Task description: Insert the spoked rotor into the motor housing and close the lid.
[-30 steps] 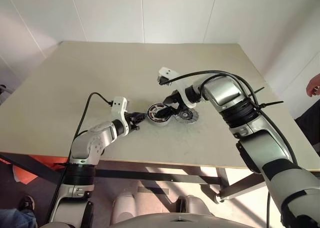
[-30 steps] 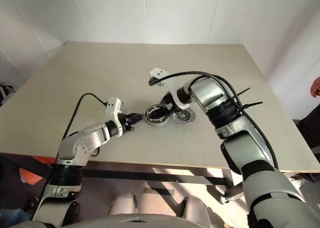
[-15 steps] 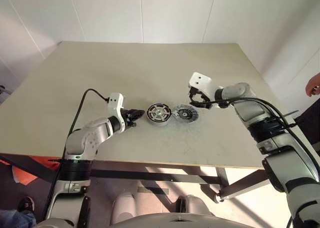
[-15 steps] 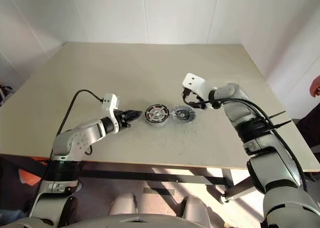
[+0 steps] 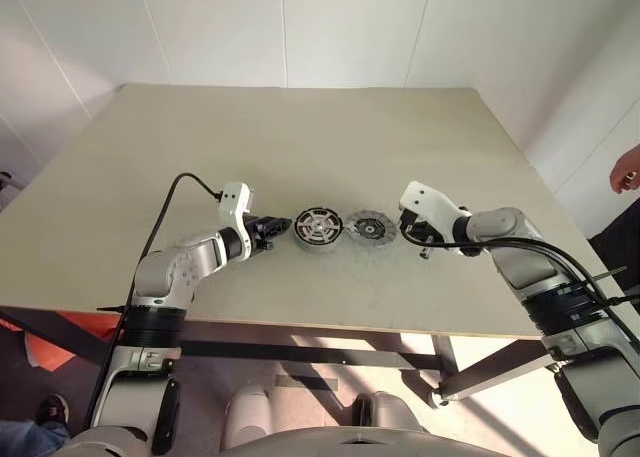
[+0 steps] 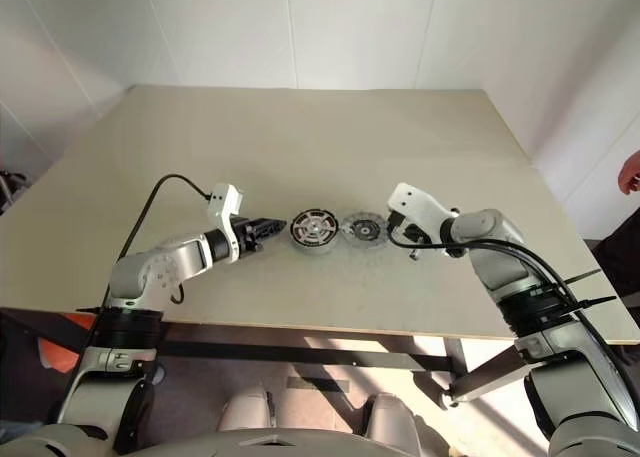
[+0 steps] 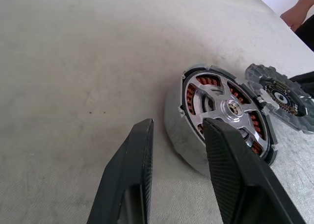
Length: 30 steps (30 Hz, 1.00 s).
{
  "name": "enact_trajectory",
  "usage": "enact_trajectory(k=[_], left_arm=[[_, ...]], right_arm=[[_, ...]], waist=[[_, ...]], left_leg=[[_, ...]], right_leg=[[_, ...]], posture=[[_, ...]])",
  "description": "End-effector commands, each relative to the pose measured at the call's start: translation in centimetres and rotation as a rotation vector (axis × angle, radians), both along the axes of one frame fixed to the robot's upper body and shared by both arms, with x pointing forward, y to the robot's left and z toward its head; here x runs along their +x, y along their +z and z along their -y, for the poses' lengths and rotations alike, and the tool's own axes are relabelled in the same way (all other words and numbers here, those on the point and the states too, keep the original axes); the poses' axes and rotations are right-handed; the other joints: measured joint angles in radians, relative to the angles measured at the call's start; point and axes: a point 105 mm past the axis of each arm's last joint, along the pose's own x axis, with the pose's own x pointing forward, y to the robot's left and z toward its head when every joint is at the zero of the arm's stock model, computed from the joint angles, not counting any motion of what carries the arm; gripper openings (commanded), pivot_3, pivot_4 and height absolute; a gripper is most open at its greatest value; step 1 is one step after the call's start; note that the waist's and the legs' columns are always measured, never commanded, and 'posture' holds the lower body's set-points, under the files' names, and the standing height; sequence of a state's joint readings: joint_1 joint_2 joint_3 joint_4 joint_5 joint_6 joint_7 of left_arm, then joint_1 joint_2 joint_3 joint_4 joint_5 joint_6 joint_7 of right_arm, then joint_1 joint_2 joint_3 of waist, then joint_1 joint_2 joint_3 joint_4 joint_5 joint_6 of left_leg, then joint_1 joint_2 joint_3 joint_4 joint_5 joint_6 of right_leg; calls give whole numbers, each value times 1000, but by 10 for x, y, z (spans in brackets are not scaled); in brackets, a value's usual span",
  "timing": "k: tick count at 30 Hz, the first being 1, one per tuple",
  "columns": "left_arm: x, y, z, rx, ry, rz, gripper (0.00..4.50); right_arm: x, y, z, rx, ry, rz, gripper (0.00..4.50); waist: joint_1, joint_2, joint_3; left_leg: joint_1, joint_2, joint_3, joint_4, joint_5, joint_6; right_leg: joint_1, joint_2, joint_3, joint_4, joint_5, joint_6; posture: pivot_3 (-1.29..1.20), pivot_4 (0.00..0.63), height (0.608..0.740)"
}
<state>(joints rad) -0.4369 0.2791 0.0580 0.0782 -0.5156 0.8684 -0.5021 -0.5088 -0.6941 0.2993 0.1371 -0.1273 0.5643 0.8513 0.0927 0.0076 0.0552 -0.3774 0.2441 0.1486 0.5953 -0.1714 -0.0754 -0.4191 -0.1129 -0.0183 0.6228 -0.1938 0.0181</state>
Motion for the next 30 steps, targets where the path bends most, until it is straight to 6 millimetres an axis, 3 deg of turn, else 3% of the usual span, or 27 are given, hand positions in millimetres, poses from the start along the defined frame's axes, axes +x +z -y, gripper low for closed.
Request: enact_trajectory(k=[1,9,21,30], left_arm=[[4,14,1,3,-11,59,1726],[5,15,-6,11,11,65,1726],[3,12,0,9,-1,59,1726],[3,9,-1,17,6,51,1726]], right_arm=[[3,16,-17,50,26,45,277],[-6,35,-65,222,110,16,277],[-3,75,-94,282,184,107,277],[-4,69,-125,322,240,87,277]], waist=[[0,0,0],[3,0,0],[3,0,0],[3,0,0]], left_leg=[[1,0,0,0,0,0],[1,0,0,0,0,0],[1,0,0,-1,1,-1],[1,0,0,-2,1,-1]], right_leg=[[1,0,0,0,0,0],[1,0,0,0,0,0],[1,0,0,0,0,0],[1,0,0,0,0,0]], posture=[[0,0,740],[0,0,740],[0,0,740],[0,0,740]])
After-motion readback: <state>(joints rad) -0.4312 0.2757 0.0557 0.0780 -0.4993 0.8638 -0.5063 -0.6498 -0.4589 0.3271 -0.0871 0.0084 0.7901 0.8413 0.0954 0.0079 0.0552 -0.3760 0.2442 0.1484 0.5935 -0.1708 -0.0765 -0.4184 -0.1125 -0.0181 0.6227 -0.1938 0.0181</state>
